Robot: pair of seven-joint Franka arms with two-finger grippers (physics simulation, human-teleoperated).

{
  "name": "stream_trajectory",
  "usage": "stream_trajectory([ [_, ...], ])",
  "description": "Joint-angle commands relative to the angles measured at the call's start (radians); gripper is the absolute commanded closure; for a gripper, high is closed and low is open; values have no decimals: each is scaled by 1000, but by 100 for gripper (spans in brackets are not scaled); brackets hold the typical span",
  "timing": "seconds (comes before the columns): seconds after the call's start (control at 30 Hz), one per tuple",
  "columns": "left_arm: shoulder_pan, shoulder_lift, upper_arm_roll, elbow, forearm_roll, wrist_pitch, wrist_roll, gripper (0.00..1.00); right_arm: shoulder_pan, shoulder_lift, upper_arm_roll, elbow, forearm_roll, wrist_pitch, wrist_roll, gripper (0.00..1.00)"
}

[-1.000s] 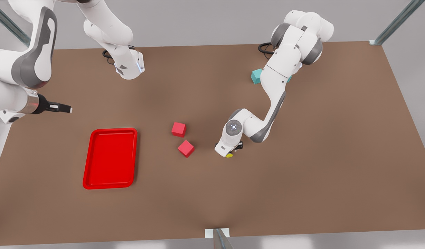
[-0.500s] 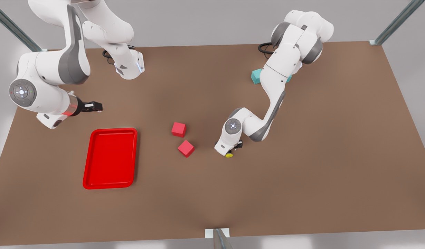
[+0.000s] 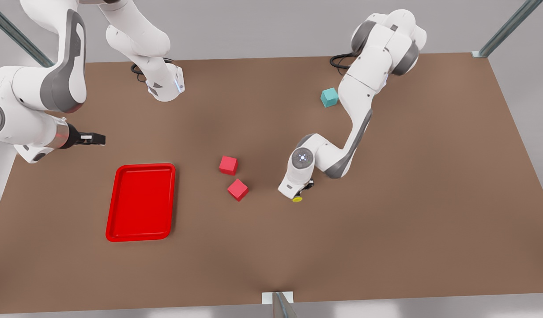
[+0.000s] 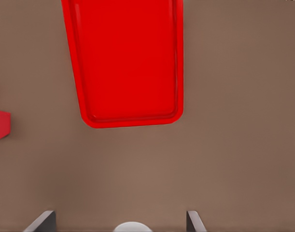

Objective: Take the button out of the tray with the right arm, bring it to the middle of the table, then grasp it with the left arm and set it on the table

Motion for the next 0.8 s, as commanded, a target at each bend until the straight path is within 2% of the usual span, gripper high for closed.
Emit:
stream_trajectory([
  [0.0,35,-49,0,1,-11,-117,-9,61,45,-2,1,-3,-2,-2,-4,0],
  [0.07,112,-91,3,2,-8,-134,-50,61,45,-3,1,-5,-2,-5,-4,0],
  [0.13,134,-92,63,13,64,-78,-180,61,46,0,1,-6,-3,1,-4,0],
  [0.3,131,-55,164,18,492,159,-1007,62,46,1,1,-6,-11,3,-4,0],
  [0.33,114,-40,190,21,515,177,-1099,62,49,1,1,-5,-11,3,-4,0],
  [0.37,82,-14,241,22,546,229,-1206,62,49,4,1,-5,-13,8,-4,0],
  [0.4,-39,38,383,50,544,240,-1335,62,51,6,1,-5,-28,9,-3,0],
  [0.47,-144,67,517,50,531,203,-1509,62,48,15,3,-9,-28,41,-3,0],
  [0.5,-233,104,621,45,529,179,-1549,63,49,21,3,-11,-28,55,-3,0],
  [0.57,-274,133,647,44,529,156,-1612,63,46,27,3,-9,-28,60,-3,0],
  [0.6,-319,182,696,50,526,159,-1656,63,39,27,1,-8,-26,58,-4,0],
  [0.77,-373,273,727,54,503,159,-1751,63,35,21,1,-8,-29,69,-9,0],
])
